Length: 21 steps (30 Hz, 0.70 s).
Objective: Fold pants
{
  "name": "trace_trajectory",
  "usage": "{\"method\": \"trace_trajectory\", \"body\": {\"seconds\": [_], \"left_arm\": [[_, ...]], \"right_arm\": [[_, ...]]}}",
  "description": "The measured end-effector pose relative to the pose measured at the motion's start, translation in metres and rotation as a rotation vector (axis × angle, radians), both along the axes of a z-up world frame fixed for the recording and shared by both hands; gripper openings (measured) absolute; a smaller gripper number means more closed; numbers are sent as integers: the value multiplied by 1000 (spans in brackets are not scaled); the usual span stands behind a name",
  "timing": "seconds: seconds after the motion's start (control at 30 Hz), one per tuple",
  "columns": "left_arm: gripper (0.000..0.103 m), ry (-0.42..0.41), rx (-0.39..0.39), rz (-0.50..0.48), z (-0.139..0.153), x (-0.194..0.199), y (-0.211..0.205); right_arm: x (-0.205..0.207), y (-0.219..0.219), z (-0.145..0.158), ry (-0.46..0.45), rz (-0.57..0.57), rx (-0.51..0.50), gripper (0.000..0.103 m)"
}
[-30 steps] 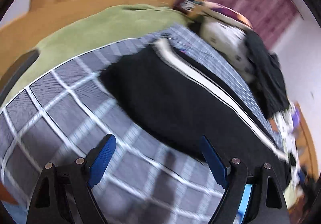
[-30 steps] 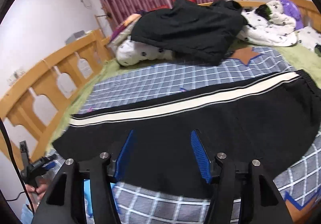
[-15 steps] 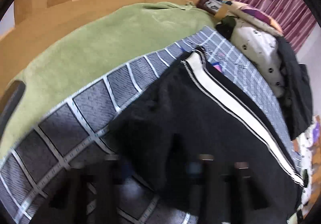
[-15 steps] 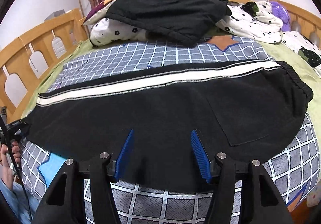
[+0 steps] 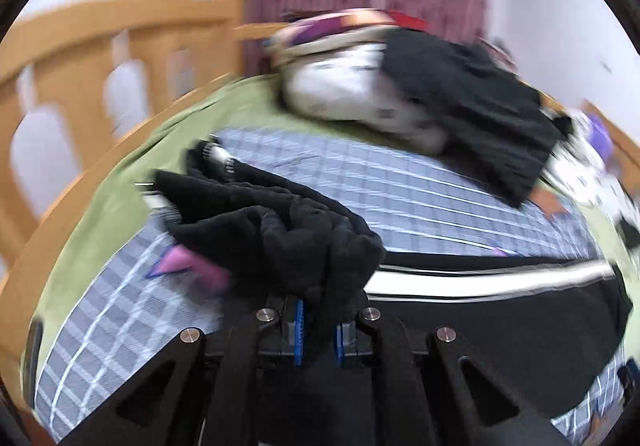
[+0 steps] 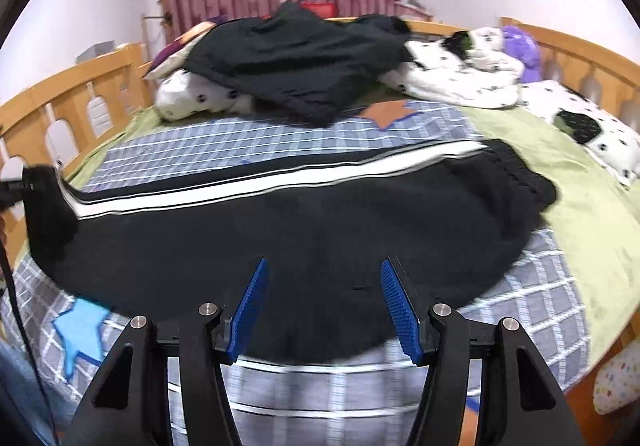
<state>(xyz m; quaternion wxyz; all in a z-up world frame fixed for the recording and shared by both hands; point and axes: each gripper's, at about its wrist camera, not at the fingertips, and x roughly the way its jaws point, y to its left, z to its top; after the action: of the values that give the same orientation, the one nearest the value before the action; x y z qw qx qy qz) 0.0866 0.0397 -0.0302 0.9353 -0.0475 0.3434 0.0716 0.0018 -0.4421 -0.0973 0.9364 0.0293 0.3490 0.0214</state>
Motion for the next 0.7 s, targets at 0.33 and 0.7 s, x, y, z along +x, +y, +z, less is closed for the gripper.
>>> {"method": "trace_trajectory", "body": {"seconds": [0.33, 0.7], "left_arm": [[10, 141, 28, -452, -80, -9, -234], [72, 117, -9, -534, -76, -64, -187]], "right_arm": [[-7, -86, -11, 22, -191, 201, 58], [9, -48, -9, 29, -90, 160, 58]]}}
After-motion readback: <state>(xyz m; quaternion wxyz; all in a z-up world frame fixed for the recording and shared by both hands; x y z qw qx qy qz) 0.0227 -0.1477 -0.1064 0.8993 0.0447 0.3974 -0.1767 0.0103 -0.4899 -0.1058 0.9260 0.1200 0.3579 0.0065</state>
